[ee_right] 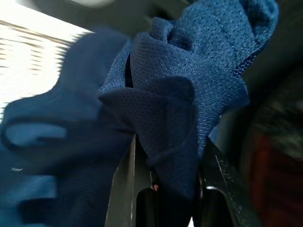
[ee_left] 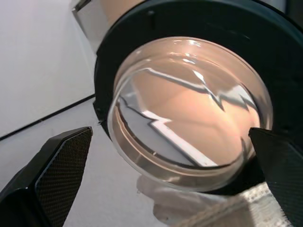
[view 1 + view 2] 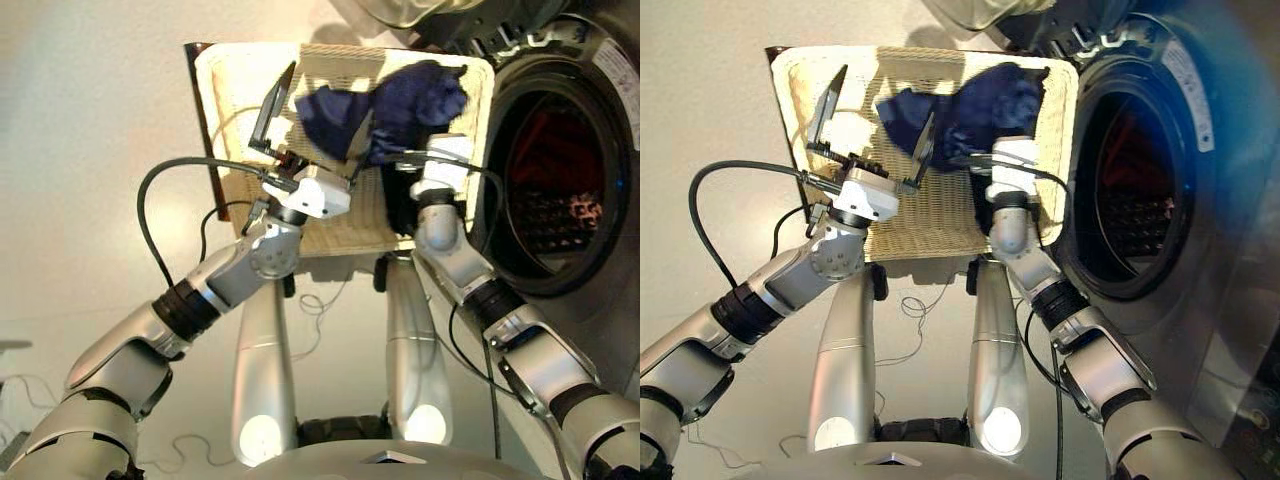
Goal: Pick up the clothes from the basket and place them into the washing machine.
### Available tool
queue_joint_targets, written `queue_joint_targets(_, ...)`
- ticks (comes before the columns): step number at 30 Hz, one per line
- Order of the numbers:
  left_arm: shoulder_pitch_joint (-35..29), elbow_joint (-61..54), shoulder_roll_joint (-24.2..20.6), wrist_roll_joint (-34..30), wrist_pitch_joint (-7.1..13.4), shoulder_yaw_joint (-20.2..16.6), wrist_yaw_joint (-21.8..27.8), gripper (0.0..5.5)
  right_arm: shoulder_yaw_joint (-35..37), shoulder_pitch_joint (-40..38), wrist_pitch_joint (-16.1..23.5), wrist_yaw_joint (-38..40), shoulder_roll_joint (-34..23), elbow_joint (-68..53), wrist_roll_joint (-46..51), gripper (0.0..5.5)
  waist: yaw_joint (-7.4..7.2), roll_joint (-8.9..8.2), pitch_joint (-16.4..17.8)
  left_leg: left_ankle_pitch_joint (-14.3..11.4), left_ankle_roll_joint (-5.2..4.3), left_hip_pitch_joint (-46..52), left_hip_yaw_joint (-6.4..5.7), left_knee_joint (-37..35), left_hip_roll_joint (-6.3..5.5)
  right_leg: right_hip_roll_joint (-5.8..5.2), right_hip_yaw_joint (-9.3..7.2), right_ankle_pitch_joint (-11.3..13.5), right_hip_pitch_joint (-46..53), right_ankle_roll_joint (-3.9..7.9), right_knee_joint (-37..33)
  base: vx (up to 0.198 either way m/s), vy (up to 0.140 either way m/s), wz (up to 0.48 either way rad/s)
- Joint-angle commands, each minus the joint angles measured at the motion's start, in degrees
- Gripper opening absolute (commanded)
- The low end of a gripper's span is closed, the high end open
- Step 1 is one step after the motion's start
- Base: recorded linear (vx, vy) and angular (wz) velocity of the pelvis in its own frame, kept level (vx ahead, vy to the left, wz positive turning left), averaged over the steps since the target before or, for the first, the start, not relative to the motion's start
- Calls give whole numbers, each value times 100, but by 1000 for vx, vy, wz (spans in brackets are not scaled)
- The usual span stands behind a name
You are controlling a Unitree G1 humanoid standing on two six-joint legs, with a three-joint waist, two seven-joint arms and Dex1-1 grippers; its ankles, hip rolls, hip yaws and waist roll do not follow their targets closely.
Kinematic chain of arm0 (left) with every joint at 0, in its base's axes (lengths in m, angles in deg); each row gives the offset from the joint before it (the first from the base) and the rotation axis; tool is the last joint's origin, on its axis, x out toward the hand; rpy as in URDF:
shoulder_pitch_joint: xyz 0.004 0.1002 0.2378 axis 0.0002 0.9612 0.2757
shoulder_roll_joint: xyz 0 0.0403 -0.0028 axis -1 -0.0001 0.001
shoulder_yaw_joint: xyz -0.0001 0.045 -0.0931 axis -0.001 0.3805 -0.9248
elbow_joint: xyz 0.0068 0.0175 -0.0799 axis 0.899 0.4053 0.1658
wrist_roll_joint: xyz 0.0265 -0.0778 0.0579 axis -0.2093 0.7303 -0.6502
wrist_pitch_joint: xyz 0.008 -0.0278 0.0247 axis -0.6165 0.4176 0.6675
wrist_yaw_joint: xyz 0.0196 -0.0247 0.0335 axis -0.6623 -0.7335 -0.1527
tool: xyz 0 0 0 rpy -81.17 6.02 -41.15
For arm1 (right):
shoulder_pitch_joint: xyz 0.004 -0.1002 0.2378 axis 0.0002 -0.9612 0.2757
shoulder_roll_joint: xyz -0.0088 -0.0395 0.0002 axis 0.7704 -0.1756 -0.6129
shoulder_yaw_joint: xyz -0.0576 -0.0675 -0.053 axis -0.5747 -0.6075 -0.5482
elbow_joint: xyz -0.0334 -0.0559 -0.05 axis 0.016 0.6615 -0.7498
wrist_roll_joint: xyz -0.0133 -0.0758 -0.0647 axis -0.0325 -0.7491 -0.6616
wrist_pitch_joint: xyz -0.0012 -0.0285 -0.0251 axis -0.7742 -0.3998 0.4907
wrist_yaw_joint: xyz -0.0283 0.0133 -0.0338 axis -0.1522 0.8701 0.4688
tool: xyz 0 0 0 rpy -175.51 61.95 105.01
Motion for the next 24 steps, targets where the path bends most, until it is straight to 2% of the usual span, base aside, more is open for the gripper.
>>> queue_joint_targets(1,98,-1034,59,242,436,-123,23,550,507,216,434,378,-379,69,699,0,-81,570,-80,426,-82,86,142,-527,-48,67,20,-204,66,92,49,0,0,0)
queue_joint_targets(7,216,-1220,-30,426,404,-271,70,550,1032,259,576,627,-345,660,1255,0,-45,664,-80,400,-75,52,139,-500,-70,48,21,-220,32,92,63,0,0,0)
queue_joint_targets(13,147,-1311,-52,700,519,-447,22,550,1737,560,804,1230,-487,1056,1705,0,-28,733,-80,303,-62,-15,96,-352,-113,38,89,-295,-31,94,184,0,0,0)
queue_joint_targets(17,96,-1463,-44,1102,599,-575,29,550,2318,882,1068,1486,-765,1484,2563,0,-11,797,-80,243,-56,-212,16,-106,-166,35,146,-395,-218,77,455,0,0,0)
queue_joint_targets(18,124,-1501,-35,1190,611,-616,2,550,2516,939,1208,1557,-817,1577,2864,0,-9,817,-80,158,-63,-214,6,-19,-178,30,171,-478,-233,74,568,-46,-6,190)
queue_joint_targets(22,137,-1613,-66,1489,599,-744,-20,550,2784,1157,1445,1493,-1020,1775,3747,0,4,847,-80,77,-51,-532,-37,311,-206,43,222,-594,-557,18,962,-39,-2,197)
queue_joint_targets(23,486,-1592,148,1353,646,-721,-89,550,2832,1048,1560,1464,-993,1704,3864,0,-4,814,-80,61,-58,-621,-45,412,-200,59,221,-618,-654,3,1057,0,0,0)
queue_joint_targets(24,468,-1225,266,1089,424,-563,-322,550,2882,1023,1514,1478,-928,1823,3980,0,-65,767,-80,-42,-60,-619,-72,529,-178,78,232,-713,-644,-2,1180,0,0,0)
